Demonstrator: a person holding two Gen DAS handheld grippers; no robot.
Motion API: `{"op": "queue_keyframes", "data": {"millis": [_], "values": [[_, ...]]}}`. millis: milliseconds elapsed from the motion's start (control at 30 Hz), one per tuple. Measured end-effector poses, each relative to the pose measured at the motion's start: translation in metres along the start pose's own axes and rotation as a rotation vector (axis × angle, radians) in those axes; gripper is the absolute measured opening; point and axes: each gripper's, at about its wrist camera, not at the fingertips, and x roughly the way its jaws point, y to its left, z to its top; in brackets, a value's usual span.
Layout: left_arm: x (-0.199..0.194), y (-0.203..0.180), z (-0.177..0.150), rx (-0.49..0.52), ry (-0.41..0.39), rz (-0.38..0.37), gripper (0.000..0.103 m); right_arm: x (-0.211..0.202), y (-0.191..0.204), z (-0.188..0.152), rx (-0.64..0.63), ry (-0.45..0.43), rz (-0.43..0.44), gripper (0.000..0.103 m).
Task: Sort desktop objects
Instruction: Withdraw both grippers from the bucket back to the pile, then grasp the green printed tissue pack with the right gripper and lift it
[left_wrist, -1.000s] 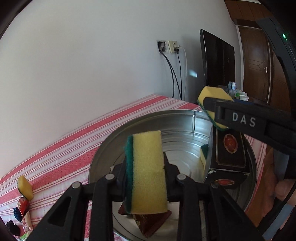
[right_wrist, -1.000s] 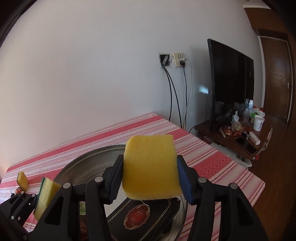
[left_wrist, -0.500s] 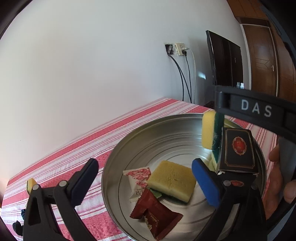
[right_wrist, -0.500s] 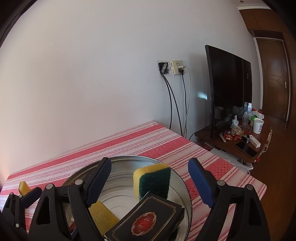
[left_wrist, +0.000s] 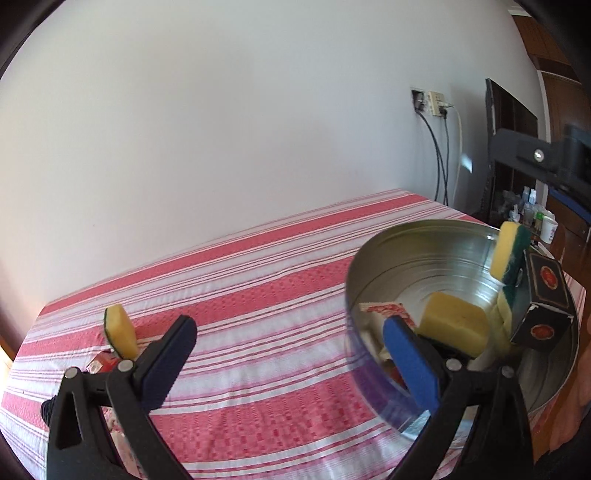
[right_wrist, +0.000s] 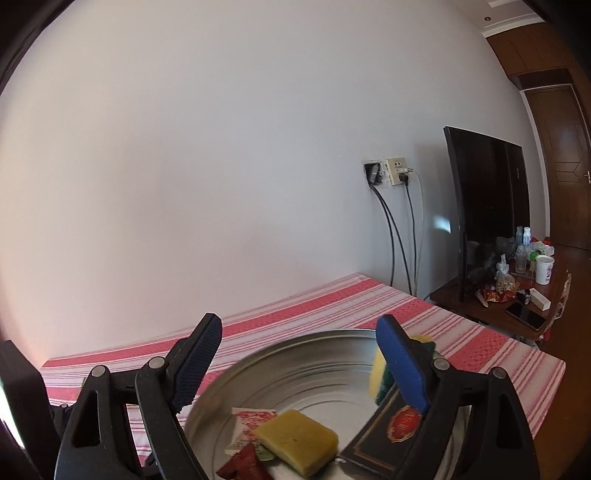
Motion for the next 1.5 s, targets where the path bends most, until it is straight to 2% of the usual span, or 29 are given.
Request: {"op": "queue_keyframes", "data": {"millis": [300,467,600,767,967,1167,1300,1500], "values": [[-0.011,0.085,-0.031,-0.126,0.01,0.174,0.102,-0.001,0.077,-0.025,-0.104,-0.061,0.164,0.091],[-0.019,0.127,-0.047,-0.161,0.004,0.28,0.102,0.003,0.111,-0.035,-0.098,-0.097,0.24,0.091],[-0.034,0.17,-0.059,-0.224,-0.018,0.365,0.102,0.015,0.148,-0.043,-0.155,-0.076,0.279,0.091],[-0.038,0.212,-0.074,-0.286,0.038,0.398,0.102,0.022,0.185,-0.06,-0.228,0.029,0.364,0.091],[-0.05,0.261,-0.103,-0.345,0.105,0.489,0.102,0.038,0.213,-0.084,-0.311,0.269,0.469,0.091],[-0.065,0.305,-0.131,-0.426,0.154,0.592,0.102,0.035,0.24,-0.11,-0.402,0.422,0.554,0.091],[-0.072,0.318,-0.14,-0.45,0.162,0.602,0.102,0.026,0.262,-0.134,-0.441,0.521,0.625,0.091],[-0.074,0.321,-0.147,-0.451,0.165,0.587,0.102,0.023,0.285,-0.161,-0.481,0.621,0.634,0.091]]}}
